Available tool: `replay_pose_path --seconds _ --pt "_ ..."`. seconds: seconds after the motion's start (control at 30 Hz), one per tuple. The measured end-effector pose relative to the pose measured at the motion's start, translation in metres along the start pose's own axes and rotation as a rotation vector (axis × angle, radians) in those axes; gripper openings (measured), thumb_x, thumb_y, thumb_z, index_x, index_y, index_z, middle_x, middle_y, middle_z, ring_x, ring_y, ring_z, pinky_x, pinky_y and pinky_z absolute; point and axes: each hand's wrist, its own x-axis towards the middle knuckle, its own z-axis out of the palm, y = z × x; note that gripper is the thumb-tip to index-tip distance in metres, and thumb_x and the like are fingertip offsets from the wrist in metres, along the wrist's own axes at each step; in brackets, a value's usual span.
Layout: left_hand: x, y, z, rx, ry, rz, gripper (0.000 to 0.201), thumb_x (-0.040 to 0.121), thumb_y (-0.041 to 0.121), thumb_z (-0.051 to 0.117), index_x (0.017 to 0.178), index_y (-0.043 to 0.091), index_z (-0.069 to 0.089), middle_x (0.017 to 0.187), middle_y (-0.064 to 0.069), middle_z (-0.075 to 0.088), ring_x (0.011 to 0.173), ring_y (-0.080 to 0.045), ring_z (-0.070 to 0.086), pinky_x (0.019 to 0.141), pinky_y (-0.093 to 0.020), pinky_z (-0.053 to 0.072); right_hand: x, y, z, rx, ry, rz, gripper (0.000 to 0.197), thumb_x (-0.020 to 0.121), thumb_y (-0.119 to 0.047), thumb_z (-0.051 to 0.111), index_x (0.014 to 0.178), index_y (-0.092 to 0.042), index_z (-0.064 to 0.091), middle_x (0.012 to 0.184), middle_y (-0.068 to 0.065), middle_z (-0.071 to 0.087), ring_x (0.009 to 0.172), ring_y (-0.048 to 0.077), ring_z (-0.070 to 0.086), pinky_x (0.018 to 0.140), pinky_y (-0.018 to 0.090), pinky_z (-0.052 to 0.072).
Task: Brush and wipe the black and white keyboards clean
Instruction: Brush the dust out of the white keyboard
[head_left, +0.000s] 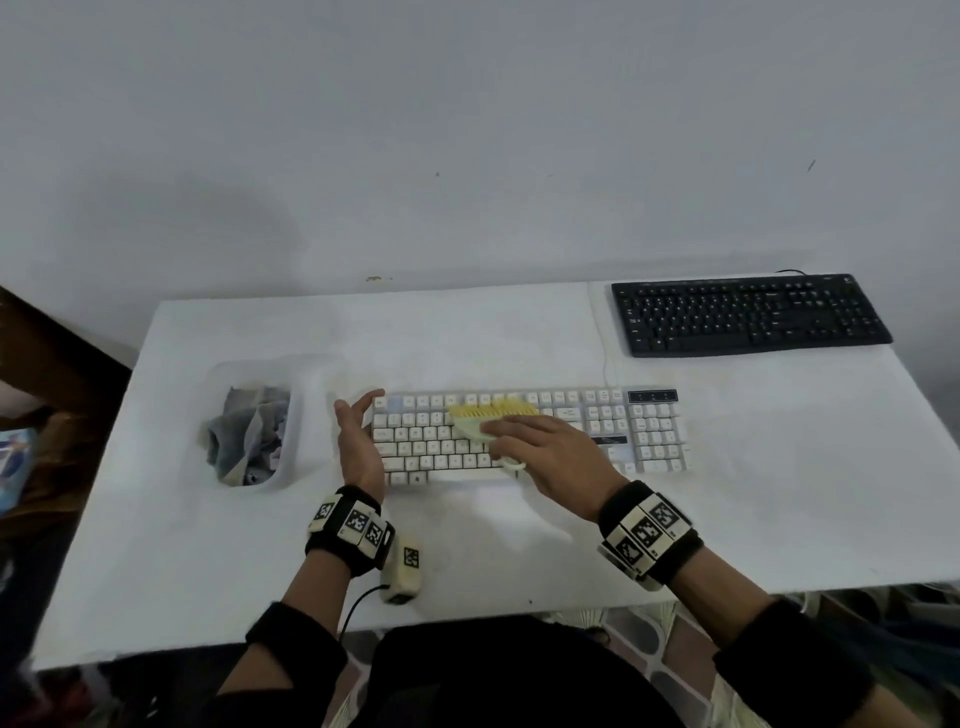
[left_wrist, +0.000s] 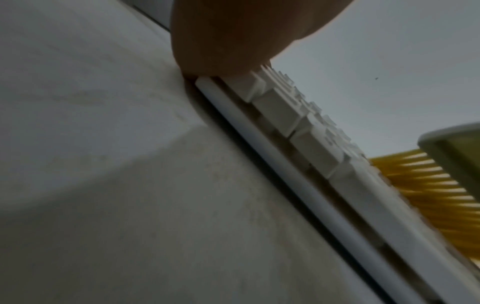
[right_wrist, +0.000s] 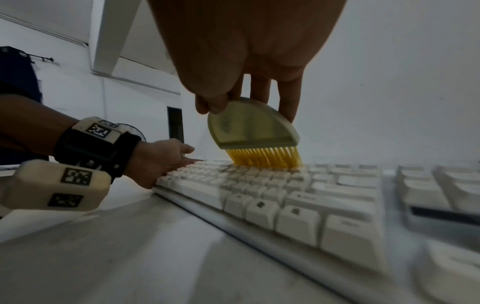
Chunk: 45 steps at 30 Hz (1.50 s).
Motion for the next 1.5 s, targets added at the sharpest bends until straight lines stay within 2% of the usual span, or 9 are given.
replay_pose_path --seconds 0.2,0.37,0.63,0.8,0.93,1.03,1.2,1.33,1.5 --pt "-0.002 0.002 0.001 0.034 0.017 0.028 0.065 0.105 0.065 0.016 0.113 0.035 0.073 0.102 -0.016 0.078 0.100 -0.039 0.073 0.089 -0.059 0.059 0.026 -0.016 -0.003 0.052 0.003 -0.042 0.040 0.088 -0.005 0.039 0.118 -0.025 0.055 0.139 -0.004 0.062 0.119 0.027 0.062 0.084 0.043 0.058" --pt "0.001 0.001 0.000 0.031 0.028 0.020 0.065 0.105 0.065 0.017 0.113 0.034 0.073 0.099 -0.010 0.079 0.098 -0.034 0.075 0.091 -0.057 0.059 0.016 -0.009 -0.002 0.040 -0.008 -0.021 0.041 0.085 -0.005 0.036 0.113 -0.023 0.060 0.135 -0.003 0.065 0.115 0.027 0.065 0.082 0.040 0.058" --pt "0.003 0.000 0.001 0.034 0.047 0.039 0.057 0.109 0.055 0.022 0.108 0.031 0.074 0.093 -0.008 0.079 0.091 -0.029 0.076 0.081 -0.042 0.060 0.014 -0.009 -0.016 0.026 0.008 -0.014 0.044 0.082 -0.002 0.038 0.111 -0.019 0.065 0.134 -0.002 0.065 0.114 0.027 0.065 0.082 0.038 0.058" --pt "0.005 -0.001 0.000 0.046 0.031 0.056 0.045 0.108 0.042 0.032 0.102 0.031 0.075 0.090 -0.004 0.078 0.087 -0.025 0.074 0.082 -0.042 0.058 0.018 -0.012 -0.009 0.035 -0.011 -0.038 0.039 0.086 -0.003 0.041 0.114 -0.022 0.061 0.136 -0.003 0.064 0.115 0.028 0.063 0.081 0.042 0.059" --pt "0.007 -0.002 -0.002 0.069 0.027 0.067 0.046 0.104 0.045 0.031 0.102 0.035 0.076 0.100 -0.007 0.078 0.095 -0.029 0.074 0.088 -0.048 0.058 -0.014 0.007 -0.025 0.031 0.029 0.059 0.046 0.080 0.005 0.048 0.114 -0.024 0.058 0.134 -0.004 0.065 0.117 0.024 0.063 0.077 0.040 0.061" --pt "0.006 -0.002 0.000 0.073 0.027 0.077 0.046 0.105 0.042 0.030 0.106 0.032 0.074 0.101 -0.009 0.078 0.096 -0.028 0.074 0.086 -0.045 0.059 -0.028 0.017 -0.036 0.018 0.052 0.045 0.039 0.086 -0.001 0.043 0.114 -0.026 0.055 0.133 -0.003 0.066 0.118 0.024 0.063 0.083 0.038 0.059" --pt "0.007 -0.005 -0.003 0.072 0.017 0.103 0.045 0.108 0.040 0.029 0.109 0.031 0.073 0.106 -0.011 0.077 0.095 -0.025 0.074 0.086 -0.044 0.058 -0.028 0.017 -0.023 0.026 0.054 0.029 0.038 0.086 0.008 0.063 0.111 -0.019 0.067 0.137 -0.003 0.064 0.122 0.024 0.060 0.093 0.042 0.054" --pt "0.009 -0.005 -0.004 0.095 0.008 0.090 0.046 0.105 0.045 0.030 0.106 0.034 0.074 0.110 -0.015 0.076 0.101 -0.033 0.073 0.090 -0.049 0.058 -0.038 0.021 -0.021 0.040 0.028 0.106 0.031 0.091 0.002 0.057 0.109 -0.021 0.064 0.138 -0.005 0.062 0.125 0.023 0.057 0.097 0.048 0.051" --pt "0.007 -0.004 -0.002 0.092 0.013 0.103 0.047 0.109 0.040 0.027 0.110 0.029 0.072 0.103 -0.012 0.076 0.094 -0.027 0.073 0.082 -0.040 0.058 -0.049 0.025 -0.027 0.115 0.041 0.223 0.035 0.087 0.004 0.061 0.108 -0.025 0.058 0.141 -0.013 0.058 0.131 0.021 0.051 0.098 0.046 0.049"
